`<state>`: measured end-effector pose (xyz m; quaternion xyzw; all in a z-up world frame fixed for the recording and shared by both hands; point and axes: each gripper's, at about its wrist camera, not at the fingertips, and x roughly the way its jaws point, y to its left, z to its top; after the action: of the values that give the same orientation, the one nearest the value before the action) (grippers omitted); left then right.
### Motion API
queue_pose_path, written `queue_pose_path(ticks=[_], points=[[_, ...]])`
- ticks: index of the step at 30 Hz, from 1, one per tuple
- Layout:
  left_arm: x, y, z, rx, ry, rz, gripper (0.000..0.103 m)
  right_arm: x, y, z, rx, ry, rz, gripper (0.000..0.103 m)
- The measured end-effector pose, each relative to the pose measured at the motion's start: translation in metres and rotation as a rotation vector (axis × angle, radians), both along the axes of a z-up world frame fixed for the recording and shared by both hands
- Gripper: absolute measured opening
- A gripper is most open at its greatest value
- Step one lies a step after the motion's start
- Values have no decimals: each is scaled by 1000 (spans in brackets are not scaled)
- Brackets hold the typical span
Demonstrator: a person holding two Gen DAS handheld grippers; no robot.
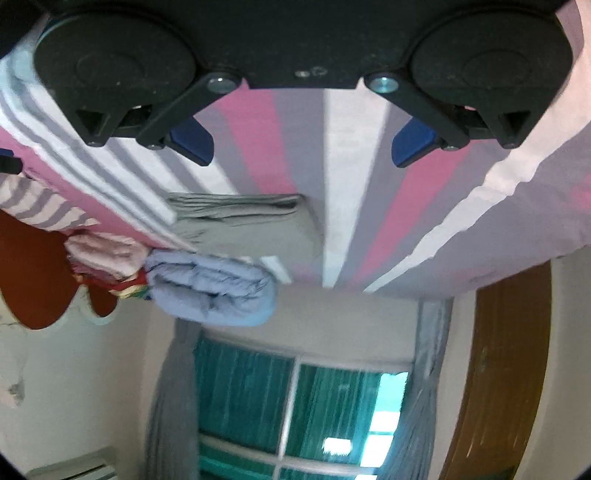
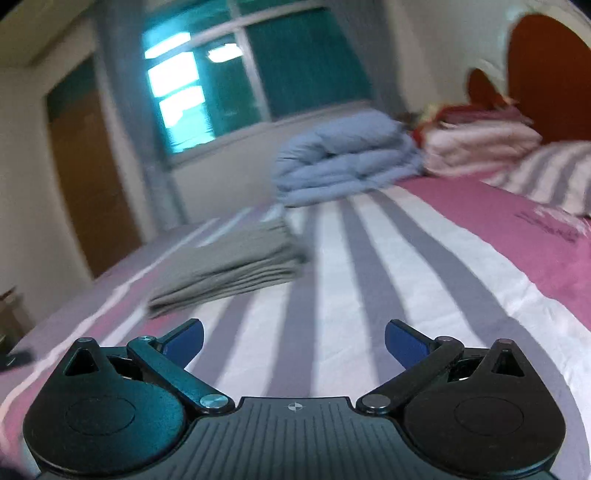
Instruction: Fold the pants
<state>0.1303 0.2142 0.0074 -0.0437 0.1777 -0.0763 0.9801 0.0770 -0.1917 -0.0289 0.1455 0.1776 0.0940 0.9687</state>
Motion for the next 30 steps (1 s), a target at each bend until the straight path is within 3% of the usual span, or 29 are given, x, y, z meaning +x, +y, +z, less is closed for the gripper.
queue_pose_path(ticks=[4,10,13,16,21,30], points=[[-24,-19,6,-84,15,-87,97,-52,22,11,-69,-77,36,103],[-65,-41,12,-73,-115,-83,97,-82,42,13,-58,-78,86,103],[-76,-45,9,-111,-89,-112,97,-86,56,14,-56,-74,143,103],[-84,-49,6,-89,-77,-92,97,-93,69,16,-103,-127,159,103],[-76,-47,0,-90,-60,-76,96,-88,74,12,-128,-132,150,103],[-79,-61,-2,-19,-72,-115,96,-80,75,9,-139,-125,154,103]])
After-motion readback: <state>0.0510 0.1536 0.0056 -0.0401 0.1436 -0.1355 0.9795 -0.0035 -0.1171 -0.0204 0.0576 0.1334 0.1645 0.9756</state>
